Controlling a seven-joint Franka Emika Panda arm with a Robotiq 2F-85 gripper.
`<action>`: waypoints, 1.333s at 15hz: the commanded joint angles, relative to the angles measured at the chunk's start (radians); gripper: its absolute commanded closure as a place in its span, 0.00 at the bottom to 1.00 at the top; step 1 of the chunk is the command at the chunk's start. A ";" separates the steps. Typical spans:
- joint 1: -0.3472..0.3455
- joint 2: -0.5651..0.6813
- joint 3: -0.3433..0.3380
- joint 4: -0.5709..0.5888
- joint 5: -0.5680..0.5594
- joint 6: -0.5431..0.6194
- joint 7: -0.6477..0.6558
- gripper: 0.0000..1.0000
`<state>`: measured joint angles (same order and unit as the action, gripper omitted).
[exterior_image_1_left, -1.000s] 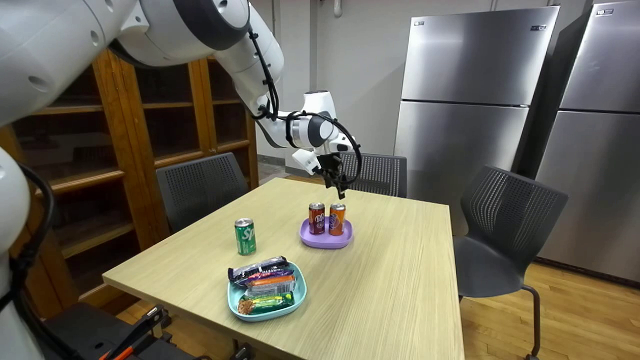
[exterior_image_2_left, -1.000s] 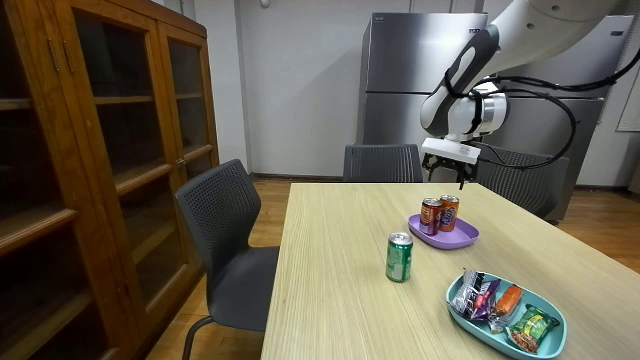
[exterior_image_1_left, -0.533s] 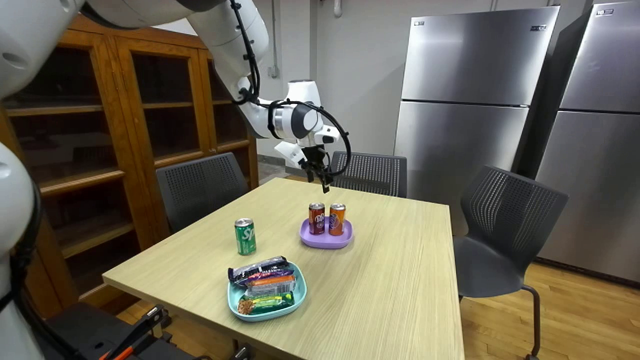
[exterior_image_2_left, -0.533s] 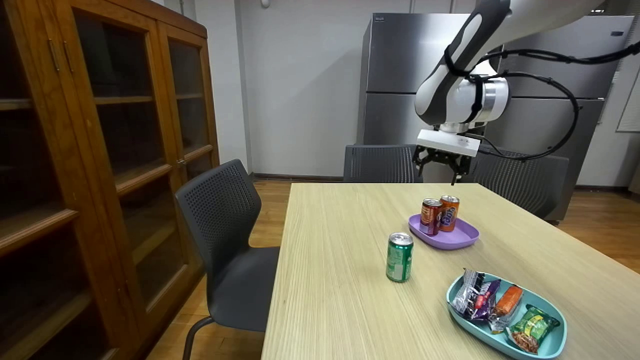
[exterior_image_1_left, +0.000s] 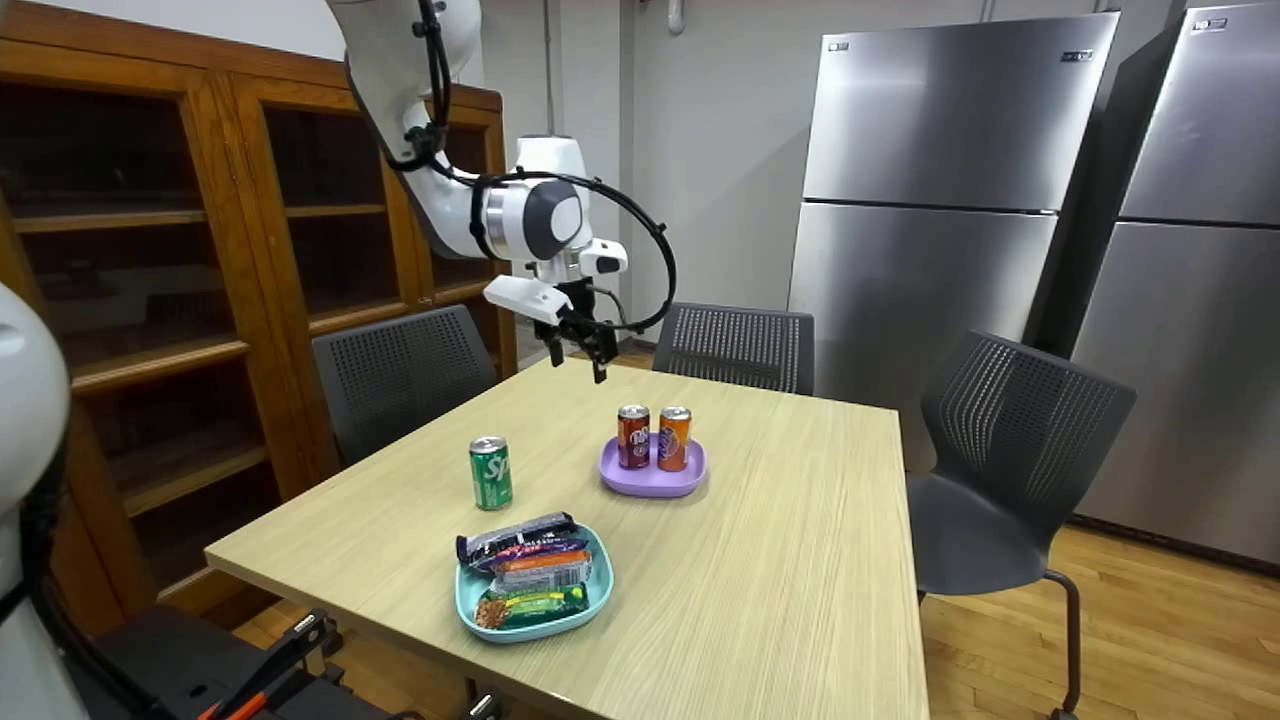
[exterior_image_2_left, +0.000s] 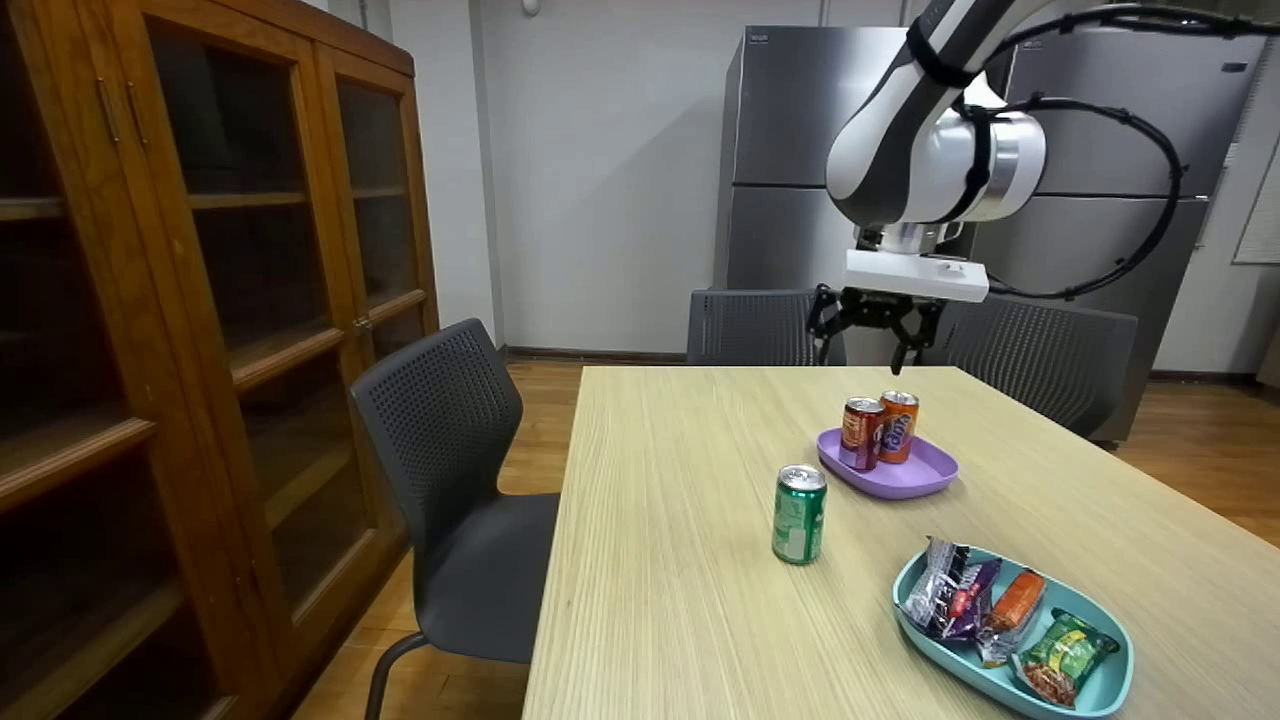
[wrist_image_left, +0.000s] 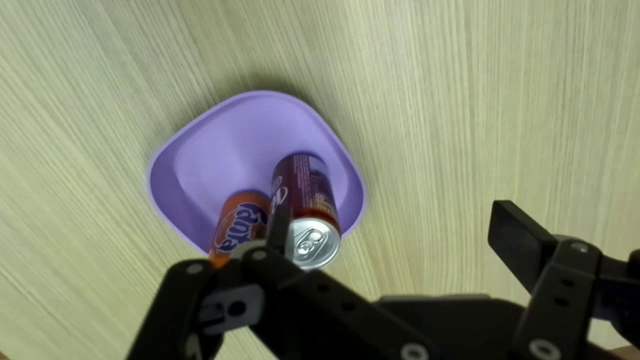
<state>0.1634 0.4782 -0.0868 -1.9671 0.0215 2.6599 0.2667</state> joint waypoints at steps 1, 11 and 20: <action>-0.041 -0.119 0.085 -0.148 -0.004 0.025 -0.154 0.00; -0.116 -0.186 0.258 -0.284 0.029 -0.046 -0.573 0.00; -0.097 -0.145 0.242 -0.278 -0.007 -0.069 -0.588 0.00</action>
<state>0.0758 0.3325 0.1457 -2.2462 0.0201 2.5930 -0.3264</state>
